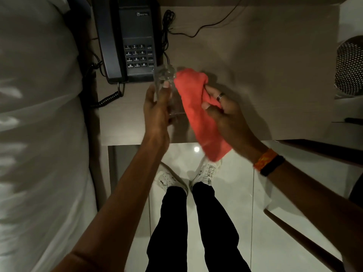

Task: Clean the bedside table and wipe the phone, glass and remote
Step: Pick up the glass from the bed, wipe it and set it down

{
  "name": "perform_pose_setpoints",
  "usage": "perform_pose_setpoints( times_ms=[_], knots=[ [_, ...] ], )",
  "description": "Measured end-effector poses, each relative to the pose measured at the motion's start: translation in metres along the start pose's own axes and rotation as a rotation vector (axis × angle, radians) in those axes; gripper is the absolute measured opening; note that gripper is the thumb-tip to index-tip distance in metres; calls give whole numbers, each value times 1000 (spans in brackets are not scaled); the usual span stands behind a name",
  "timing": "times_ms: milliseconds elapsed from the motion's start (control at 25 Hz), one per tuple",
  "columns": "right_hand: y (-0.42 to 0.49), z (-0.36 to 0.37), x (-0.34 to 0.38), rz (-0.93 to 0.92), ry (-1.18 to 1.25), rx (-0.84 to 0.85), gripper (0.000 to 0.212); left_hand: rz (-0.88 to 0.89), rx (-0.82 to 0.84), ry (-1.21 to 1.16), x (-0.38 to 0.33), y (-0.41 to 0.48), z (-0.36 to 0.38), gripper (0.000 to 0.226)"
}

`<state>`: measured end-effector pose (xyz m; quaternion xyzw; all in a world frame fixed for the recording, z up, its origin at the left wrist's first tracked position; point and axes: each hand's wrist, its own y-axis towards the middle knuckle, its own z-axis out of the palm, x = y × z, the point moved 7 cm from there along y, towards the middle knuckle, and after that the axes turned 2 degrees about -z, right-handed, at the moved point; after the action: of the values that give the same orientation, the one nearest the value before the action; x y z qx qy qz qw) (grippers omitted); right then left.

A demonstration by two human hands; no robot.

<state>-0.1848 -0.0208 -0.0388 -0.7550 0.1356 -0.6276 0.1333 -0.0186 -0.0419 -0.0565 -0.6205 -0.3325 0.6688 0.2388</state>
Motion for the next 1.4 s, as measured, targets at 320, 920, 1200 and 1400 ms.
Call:
perform_pose_setpoints(
  times_ms=[320,920,1200,1400],
  knots=[
    [-3,-2,-73,-371,-1399,502,60,79,-79,19,14,3,-30,48],
    [79,-218,-22,12,-177,-296,68,545,571,403,-56,32,279,64],
    [116,-289,-37,-178,-249,-621,55,719,537,654,-49,84,367,68],
    [135,-299,-49,-136,-309,-598,54,710,520,671,-48,100,384,72]
  ],
)
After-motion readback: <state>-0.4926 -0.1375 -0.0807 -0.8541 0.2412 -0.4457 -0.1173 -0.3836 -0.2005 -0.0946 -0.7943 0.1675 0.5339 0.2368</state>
